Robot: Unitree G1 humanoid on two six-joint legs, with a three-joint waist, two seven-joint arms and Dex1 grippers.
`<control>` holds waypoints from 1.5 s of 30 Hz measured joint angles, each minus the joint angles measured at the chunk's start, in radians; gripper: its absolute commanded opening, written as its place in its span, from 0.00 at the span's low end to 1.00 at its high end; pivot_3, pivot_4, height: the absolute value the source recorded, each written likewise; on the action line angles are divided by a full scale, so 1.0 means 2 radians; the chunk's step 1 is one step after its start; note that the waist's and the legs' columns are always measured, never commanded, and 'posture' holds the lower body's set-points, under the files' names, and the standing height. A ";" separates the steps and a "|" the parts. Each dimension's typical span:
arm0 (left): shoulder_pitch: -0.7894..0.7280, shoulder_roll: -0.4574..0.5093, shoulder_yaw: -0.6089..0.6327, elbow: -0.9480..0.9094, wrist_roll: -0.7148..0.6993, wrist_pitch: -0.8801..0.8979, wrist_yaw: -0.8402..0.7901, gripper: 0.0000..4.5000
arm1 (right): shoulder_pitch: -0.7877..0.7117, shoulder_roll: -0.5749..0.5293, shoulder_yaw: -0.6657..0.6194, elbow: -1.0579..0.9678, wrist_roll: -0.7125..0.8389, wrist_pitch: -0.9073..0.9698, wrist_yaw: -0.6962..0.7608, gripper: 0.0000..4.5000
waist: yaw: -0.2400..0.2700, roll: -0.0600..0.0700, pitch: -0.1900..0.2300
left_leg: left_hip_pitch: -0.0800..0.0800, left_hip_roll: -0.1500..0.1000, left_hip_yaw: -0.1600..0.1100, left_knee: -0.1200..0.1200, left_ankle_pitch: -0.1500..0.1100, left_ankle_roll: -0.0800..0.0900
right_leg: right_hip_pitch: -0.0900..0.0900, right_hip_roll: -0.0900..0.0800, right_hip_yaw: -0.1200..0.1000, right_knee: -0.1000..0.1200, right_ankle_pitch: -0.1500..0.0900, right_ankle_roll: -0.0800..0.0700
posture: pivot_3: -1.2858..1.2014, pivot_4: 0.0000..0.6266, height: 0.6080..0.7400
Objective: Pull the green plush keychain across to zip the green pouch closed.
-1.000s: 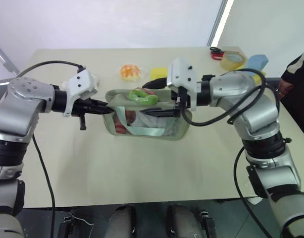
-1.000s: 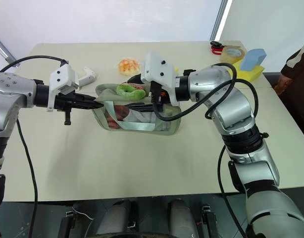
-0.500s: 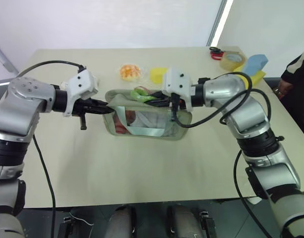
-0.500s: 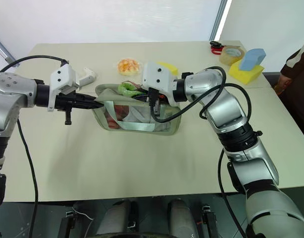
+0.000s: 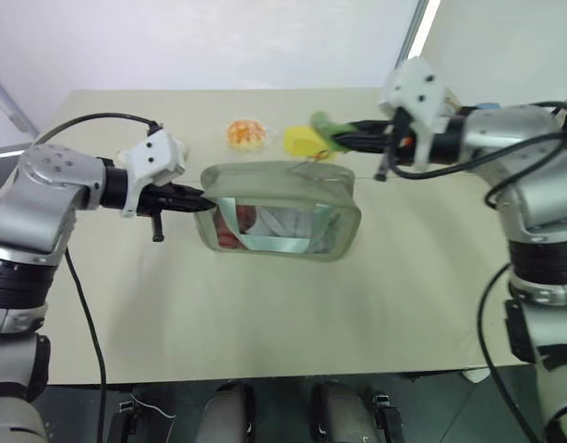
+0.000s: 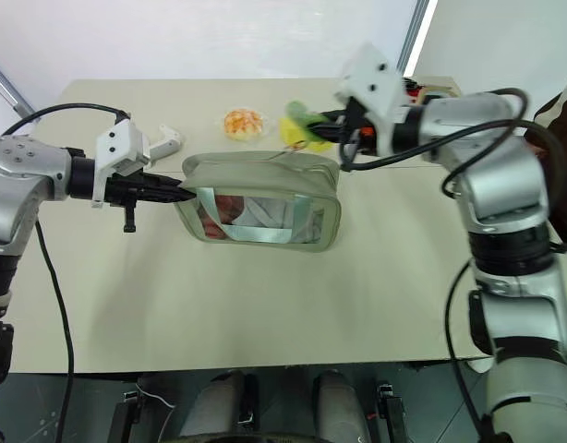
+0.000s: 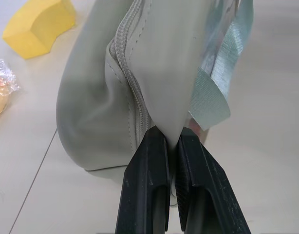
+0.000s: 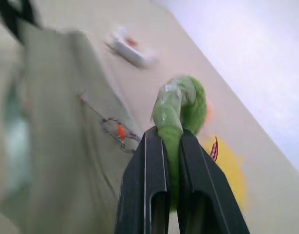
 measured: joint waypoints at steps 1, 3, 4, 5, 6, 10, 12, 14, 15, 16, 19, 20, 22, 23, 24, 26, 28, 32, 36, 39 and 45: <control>-0.001 0.000 0.000 0.001 0.001 -0.001 0.000 0.00 | 0.019 -0.014 -0.003 -0.003 -0.009 -0.001 -0.005 0.00 | -0.001 0.000 0.000 | 0.000 0.000 0.000 0.000 0.000 0.000 | 0.000 0.000 0.000 0.000 0.000 0.000 | 0.52 0.24 1.00; -0.003 -0.002 -0.001 0.008 0.003 -0.003 0.000 0.00 | 0.056 -0.039 -0.007 -0.012 -0.022 -0.004 -0.012 0.00 | -0.002 0.000 0.000 | 0.000 0.000 0.000 0.000 0.000 0.000 | 0.000 0.000 0.000 0.000 0.000 0.000 | 0.52 0.24 1.00; -0.005 -0.004 -0.002 0.010 0.004 -0.003 0.000 0.00 | 0.078 -0.056 -0.010 -0.020 -0.030 -0.011 -0.015 0.00 | -0.001 0.000 0.000 | 0.000 0.000 0.000 0.000 0.000 0.000 | 0.000 0.000 0.000 0.000 0.000 0.000 | 0.52 0.24 1.00; -0.006 -0.005 -0.002 0.014 0.004 -0.005 0.000 0.00 | 0.100 -0.074 -0.011 -0.027 -0.040 -0.018 -0.018 0.00 | -0.001 0.000 0.000 | 0.000 0.000 0.000 0.000 0.000 0.000 | 0.000 0.000 0.000 0.000 0.000 0.000 | 0.52 0.24 1.00; -0.008 -0.007 -0.003 0.018 0.005 -0.005 0.000 0.00 | 0.114 -0.083 -0.013 -0.030 -0.046 -0.024 -0.019 0.00 | -0.002 0.000 0.000 | 0.000 0.000 0.000 0.000 0.000 0.000 | 0.000 0.000 0.000 0.000 0.000 0.000 | 0.52 0.24 1.00; -0.015 -0.015 -0.011 0.022 0.008 -0.011 -0.001 0.00 | 0.201 -0.098 -0.013 -0.054 -0.076 -0.059 -0.040 0.00 | 0.000 0.000 0.000 | 0.000 0.000 0.000 0.000 0.000 0.000 | 0.000 0.000 0.001 0.000 0.000 0.000 | 0.52 0.24 1.00; -0.016 -0.016 -0.012 0.024 0.008 -0.013 -0.001 0.00 | 0.230 -0.088 -0.010 -0.054 -0.079 -0.065 -0.051 0.00 | 0.000 0.000 0.000 | 0.001 0.000 0.000 0.000 0.000 0.000 | 0.001 0.000 0.001 0.000 0.000 0.000 | 0.52 0.24 1.00; -0.017 -0.017 -0.012 0.026 0.009 -0.013 -0.001 0.00 | 0.248 -0.051 -0.008 -0.052 -0.081 -0.065 -0.070 0.00 | -0.001 0.000 0.000 | 0.001 0.000 0.000 0.000 0.000 0.000 | 0.001 0.001 0.001 0.000 0.000 0.000 | 0.52 0.24 1.00; -0.017 -0.017 -0.012 0.027 0.010 -0.013 -0.001 0.00 | 0.255 -0.024 -0.003 -0.051 -0.080 -0.061 -0.081 0.00 | -0.001 0.000 0.000 | 0.001 0.000 0.000 0.000 0.000 0.000 | 0.001 0.001 0.001 0.000 0.000 0.000 | 0.52 0.24 1.00; -0.017 -0.017 -0.012 0.028 0.010 -0.013 -0.001 0.00 | 0.258 -0.002 0.005 -0.049 -0.079 -0.057 -0.089 0.00 | -0.002 0.000 0.000 | 0.001 0.000 0.000 0.000 0.000 0.000 | 0.001 0.001 0.001 0.000 0.000 0.000 | 0.52 0.24 1.00; -0.017 -0.017 -0.012 0.029 0.010 -0.012 0.000 0.00 | 0.256 0.069 0.029 -0.044 -0.076 -0.040 -0.113 0.00 | -0.002 0.000 0.000 | 0.001 0.000 0.000 0.000 0.000 0.000 | 0.001 0.001 0.001 0.000 0.000 0.000 | 0.52 0.24 1.00; -0.017 -0.017 -0.012 0.028 0.010 -0.011 0.001 0.00 | 0.253 0.090 0.043 -0.044 -0.076 -0.036 -0.119 0.00 | -0.002 0.000 0.000 | 0.001 0.000 0.000 0.000 0.000 0.000 | 0.001 0.001 0.001 0.000 0.000 0.000 | 0.52 0.24 1.00; -0.016 -0.017 -0.012 0.026 0.011 -0.011 0.001 0.00 | 0.252 0.107 0.061 -0.044 -0.082 -0.037 -0.126 0.00 | -0.001 0.000 0.000 | 0.001 0.000 0.000 0.000 0.000 0.000 | 0.001 0.001 0.001 0.000 0.000 0.000 | 0.52 0.24 1.00; -0.015 -0.017 -0.011 0.026 0.011 -0.010 0.002 0.00 | 0.252 0.102 0.067 -0.042 -0.092 -0.045 -0.126 0.00 | -0.002 0.000 0.000 | 0.001 0.000 0.000 0.000 0.000 0.000 | 0.002 0.001 0.001 0.000 0.000 0.000 | 0.52 0.24 1.00; -0.015 -0.017 -0.012 0.025 0.011 -0.009 0.003 0.00 | 0.252 0.095 0.074 -0.037 -0.102 -0.055 -0.125 0.00 | -0.002 -0.001 -0.001 | 0.002 0.000 0.000 0.000 0.000 0.000 | 0.002 0.001 0.001 0.000 0.000 0.000 | 0.52 0.24 1.00; -0.014 -0.017 -0.012 0.023 0.011 -0.009 0.003 0.00 | 0.253 0.072 0.091 -0.024 -0.127 -0.087 -0.122 0.00 | -0.002 -0.001 -0.001 | 0.003 0.000 0.000 0.000 0.000 0.000 | 0.003 0.001 0.001 0.000 0.000 0.000 | 0.52 0.24 1.00; -0.012 -0.017 -0.011 0.020 0.011 -0.009 0.004 0.00 | 0.253 0.051 0.099 -0.007 -0.147 -0.120 -0.117 0.00 | -0.002 -0.001 -0.001 | 0.004 0.000 0.000 0.000 0.000 0.000 | 0.003 0.001 0.001 0.000 0.000 0.000 | 0.52 0.24 1.00; -0.009 -0.018 -0.011 0.017 0.010 -0.008 0.010 0.00 | 0.247 0.065 0.068 0.006 -0.123 -0.102 -0.109 0.23 | -0.002 -0.001 -0.001 | 0.005 0.000 0.000 -0.001 0.000 0.000 | 0.006 0.001 0.001 -0.003 0.000 0.000 | 0.52 0.24 1.00; -0.007 -0.022 -0.010 0.020 0.003 0.008 0.017 0.46 | 0.217 0.061 0.010 -0.004 -0.060 -0.028 -0.079 0.70 | -0.001 0.000 -0.001 | 0.005 0.000 0.000 -0.001 0.000 0.000 | 0.006 0.001 0.001 -0.004 0.000 0.000 | 0.52 0.24 1.00; -0.011 -0.028 0.003 0.030 -0.019 0.035 0.019 0.80 | 0.184 0.034 -0.047 -0.034 0.005 0.039 -0.048 1.00 | -0.001 0.000 0.000 | 0.005 0.001 -0.001 -0.001 0.000 0.001 | 0.006 0.001 0.000 -0.004 0.000 0.000 | 0.52 0.24 1.00; -0.033 -0.016 0.047 0.071 -0.050 0.069 0.016 0.99 | 0.157 -0.036 -0.114 -0.113 0.138 0.164 0.024 1.00 | -0.002 0.000 0.000 | 0.005 0.001 -0.001 -0.001 -0.002 0.004 | 0.007 0.001 0.000 -0.004 0.000 0.000 | 0.52 0.24 1.00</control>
